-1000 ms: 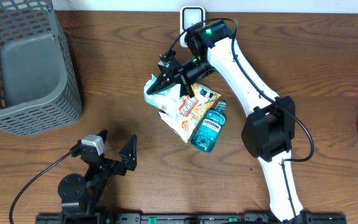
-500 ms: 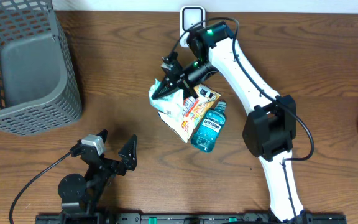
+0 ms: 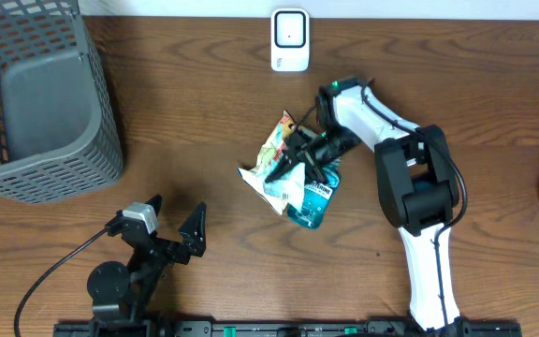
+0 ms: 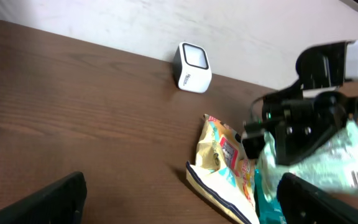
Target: Scan the item barcode
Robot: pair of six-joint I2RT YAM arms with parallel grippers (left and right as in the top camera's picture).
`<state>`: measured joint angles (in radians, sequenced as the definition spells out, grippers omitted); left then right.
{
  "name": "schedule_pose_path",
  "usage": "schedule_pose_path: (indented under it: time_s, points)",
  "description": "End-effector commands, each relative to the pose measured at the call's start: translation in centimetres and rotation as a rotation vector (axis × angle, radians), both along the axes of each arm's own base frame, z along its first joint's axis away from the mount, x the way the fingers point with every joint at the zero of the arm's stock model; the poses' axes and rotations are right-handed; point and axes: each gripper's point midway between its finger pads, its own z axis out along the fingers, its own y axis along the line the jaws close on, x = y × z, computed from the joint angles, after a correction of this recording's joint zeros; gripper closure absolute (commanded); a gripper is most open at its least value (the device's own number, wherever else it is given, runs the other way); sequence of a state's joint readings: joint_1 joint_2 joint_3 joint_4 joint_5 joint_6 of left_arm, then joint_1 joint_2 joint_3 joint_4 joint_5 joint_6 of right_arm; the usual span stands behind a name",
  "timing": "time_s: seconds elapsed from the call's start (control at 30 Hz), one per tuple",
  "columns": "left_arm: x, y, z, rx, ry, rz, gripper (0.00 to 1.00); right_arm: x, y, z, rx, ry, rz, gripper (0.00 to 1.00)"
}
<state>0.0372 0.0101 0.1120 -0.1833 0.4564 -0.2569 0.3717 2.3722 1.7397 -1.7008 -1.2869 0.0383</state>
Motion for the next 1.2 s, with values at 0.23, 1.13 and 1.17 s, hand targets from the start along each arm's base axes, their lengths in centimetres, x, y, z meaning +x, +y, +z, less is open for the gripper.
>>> schedule_pose_path:
  time_s: [0.23, 1.13, 1.17]
  points:
    - [-0.1, 0.0, 0.6, 0.013, -0.021, 0.0, 0.02, 0.4, -0.7, 1.5, 0.081, -0.053, -0.054, 0.99]
    - [-0.1, 0.0, 0.6, 0.013, -0.021, 0.0, 0.02, -4.7, -6.6, 13.7, -0.053, -0.698, 0.116, 0.98]
    - [-0.1, 0.0, 0.6, 0.013, -0.021, 0.0, 0.02, -4.7, -6.8, 13.8, -0.066, -0.731, 0.123, 0.98]
